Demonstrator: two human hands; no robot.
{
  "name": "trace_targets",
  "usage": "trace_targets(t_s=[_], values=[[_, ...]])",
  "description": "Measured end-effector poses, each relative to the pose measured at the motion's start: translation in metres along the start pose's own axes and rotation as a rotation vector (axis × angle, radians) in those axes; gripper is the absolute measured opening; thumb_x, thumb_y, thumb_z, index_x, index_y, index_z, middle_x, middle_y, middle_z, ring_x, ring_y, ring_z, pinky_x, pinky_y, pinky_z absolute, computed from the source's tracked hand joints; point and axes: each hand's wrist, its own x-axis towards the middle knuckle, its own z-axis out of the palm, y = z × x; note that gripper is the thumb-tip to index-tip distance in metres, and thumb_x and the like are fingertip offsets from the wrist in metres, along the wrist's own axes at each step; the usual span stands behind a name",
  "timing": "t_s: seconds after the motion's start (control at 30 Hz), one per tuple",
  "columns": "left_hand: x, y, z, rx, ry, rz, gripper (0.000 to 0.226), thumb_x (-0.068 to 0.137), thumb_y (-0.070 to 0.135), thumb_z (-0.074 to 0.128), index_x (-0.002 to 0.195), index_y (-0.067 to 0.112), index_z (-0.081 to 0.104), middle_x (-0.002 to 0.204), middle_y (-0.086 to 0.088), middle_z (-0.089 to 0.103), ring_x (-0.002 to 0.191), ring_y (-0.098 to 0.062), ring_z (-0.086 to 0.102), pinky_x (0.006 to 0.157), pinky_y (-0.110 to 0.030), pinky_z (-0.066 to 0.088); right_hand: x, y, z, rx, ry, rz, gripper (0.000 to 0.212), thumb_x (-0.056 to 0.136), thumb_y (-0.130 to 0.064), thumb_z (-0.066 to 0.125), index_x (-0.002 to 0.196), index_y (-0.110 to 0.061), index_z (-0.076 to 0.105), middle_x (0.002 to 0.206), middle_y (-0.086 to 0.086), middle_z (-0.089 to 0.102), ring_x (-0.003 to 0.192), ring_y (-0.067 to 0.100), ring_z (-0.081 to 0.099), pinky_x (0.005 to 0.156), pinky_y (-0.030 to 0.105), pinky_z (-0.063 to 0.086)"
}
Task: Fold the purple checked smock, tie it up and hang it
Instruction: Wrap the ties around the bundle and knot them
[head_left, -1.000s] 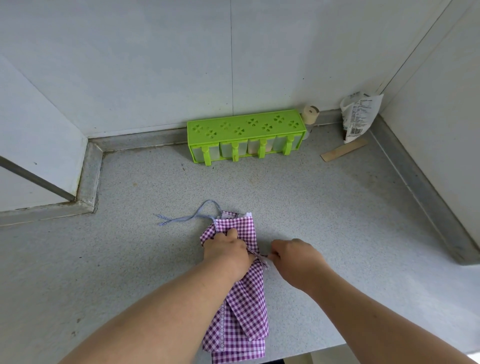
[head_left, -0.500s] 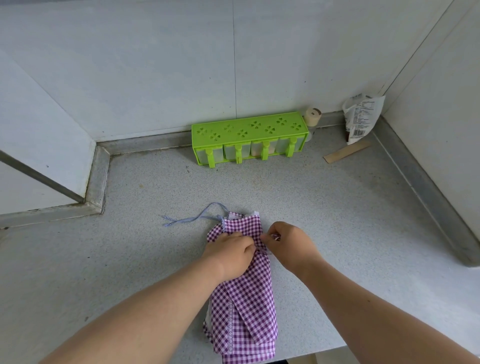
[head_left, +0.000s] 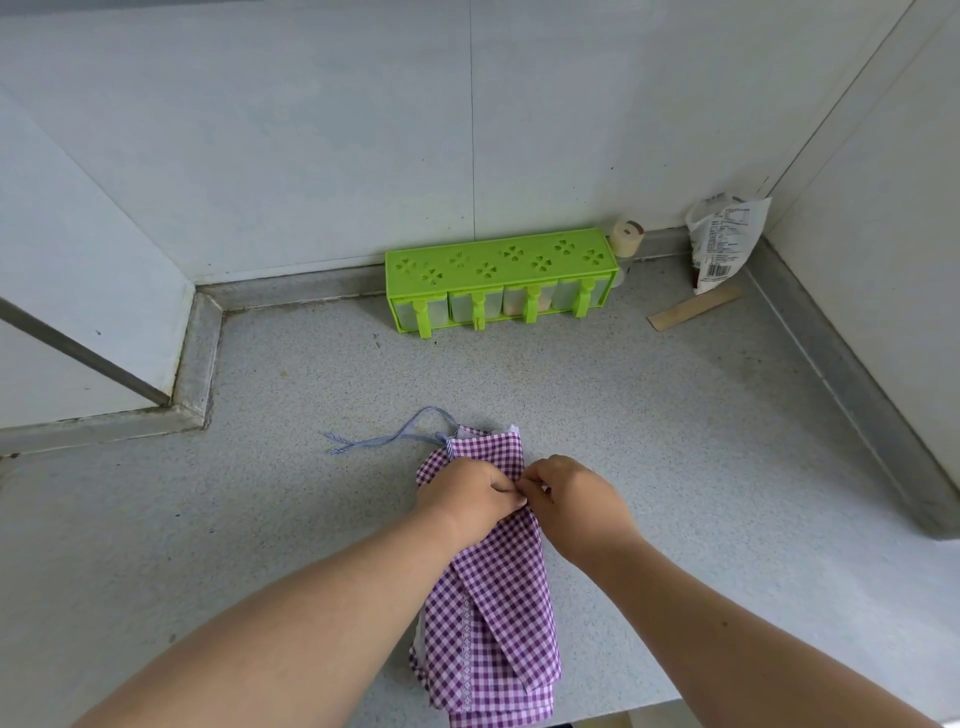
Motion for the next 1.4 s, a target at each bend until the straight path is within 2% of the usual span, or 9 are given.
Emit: trace_targets(t_s=[0.3, 0.5, 0.7, 0.8, 0.93, 1.03, 1.13, 1.23, 1.4], values=[[0.008, 0.004, 0.006, 0.083, 0.074, -0.007, 0.01, 0.092, 0.048, 0.068, 0.091, 0.039, 0.072, 0.09, 0.017, 0.075, 0.09, -0.008, 0.071, 0.09, -0.041, 0.059, -0.004, -0.002, -0.006, 0.038, 0.061, -0.093, 0.014, 0.102, -0.033, 0.062, 0.105, -0.025, 0.073, 0.096, -0.011, 0.065, 0.081, 0.009, 0.062, 0.069, 0.025, 0.054], [0.005, -0.001, 0.01, 0.019, 0.077, 0.032, 0.02, 0.094, 0.039, 0.069, 0.113, 0.042, 0.069, 0.104, 0.02, 0.075, 0.1, -0.005, 0.071, 0.096, -0.042, 0.058, -0.001, -0.005, -0.012, -0.029, -0.049, -0.169, 0.024, 0.106, -0.028, 0.055, 0.123, -0.028, 0.071, 0.106, -0.008, 0.066, 0.089, 0.013, 0.066, 0.078, 0.031, 0.057], [0.006, -0.004, 0.008, -0.037, 0.069, 0.012, 0.009, 0.093, 0.041, 0.074, 0.091, 0.033, 0.076, 0.089, 0.014, 0.076, 0.086, -0.009, 0.072, 0.088, -0.043, 0.059, 0.002, -0.001, -0.016, -0.002, -0.139, -0.077, 0.022, 0.097, -0.023, 0.067, 0.118, -0.029, 0.066, 0.11, -0.012, 0.064, 0.094, 0.006, 0.061, 0.074, 0.012, 0.043], [0.006, -0.004, 0.006, -0.04, 0.055, 0.009, 0.022, 0.093, 0.045, 0.075, 0.082, 0.027, 0.076, 0.078, 0.008, 0.076, 0.071, -0.009, 0.069, 0.075, -0.037, 0.059, 0.002, 0.0, -0.015, -0.013, -0.121, -0.046, 0.022, 0.098, -0.027, 0.066, 0.12, -0.029, 0.064, 0.107, -0.009, 0.066, 0.094, 0.009, 0.062, 0.076, 0.017, 0.047], [0.002, -0.008, 0.004, -0.115, 0.022, 0.004, 0.034, 0.095, 0.045, 0.074, 0.081, 0.013, 0.076, 0.064, 0.0, 0.065, 0.053, -0.013, 0.051, 0.056, -0.031, 0.041, 0.003, 0.01, -0.017, -0.092, -0.071, -0.077, 0.012, 0.101, -0.032, 0.062, 0.105, -0.027, 0.073, 0.097, -0.01, 0.065, 0.09, 0.011, 0.062, 0.081, 0.025, 0.053], [-0.001, -0.011, 0.002, -0.122, 0.03, 0.015, 0.026, 0.096, 0.044, 0.074, 0.089, 0.019, 0.08, 0.069, -0.009, 0.071, 0.054, -0.015, 0.052, 0.055, -0.032, 0.044, 0.001, 0.02, -0.02, -0.185, -0.016, -0.124, 0.011, 0.101, -0.034, 0.062, 0.1, -0.03, 0.072, 0.095, -0.012, 0.061, 0.094, 0.012, 0.057, 0.086, 0.03, 0.052], [-0.004, -0.011, 0.002, 0.021, 0.068, 0.085, 0.017, 0.098, 0.048, 0.07, 0.095, 0.034, 0.079, 0.075, 0.0, 0.076, 0.056, -0.013, 0.059, 0.057, -0.037, 0.053, 0.004, 0.018, -0.022, -0.209, 0.066, -0.17, 0.011, 0.102, -0.031, 0.062, 0.101, -0.03, 0.073, 0.095, -0.011, 0.058, 0.091, 0.015, 0.056, 0.083, 0.033, 0.053], [-0.007, -0.004, 0.002, 0.114, 0.138, 0.108, 0.021, 0.098, 0.049, 0.067, 0.09, 0.03, 0.072, 0.074, 0.005, 0.071, 0.065, -0.013, 0.067, 0.065, -0.038, 0.058, 0.013, 0.003, -0.02, -0.187, 0.104, -0.217, 0.015, 0.101, -0.028, 0.059, 0.097, -0.024, 0.073, 0.091, -0.008, 0.061, 0.085, 0.017, 0.059, 0.071, 0.035, 0.056], [-0.007, 0.0, 0.002, 0.177, 0.181, 0.12, 0.02, 0.098, 0.04, 0.066, 0.082, 0.031, 0.059, 0.076, 0.009, 0.065, 0.07, -0.01, 0.063, 0.065, -0.033, 0.052, 0.021, -0.008, -0.008, -0.066, 0.036, -0.207, 0.013, 0.097, -0.021, 0.065, 0.103, -0.021, 0.076, 0.097, -0.005, 0.07, 0.091, 0.017, 0.065, 0.08, 0.031, 0.056]])
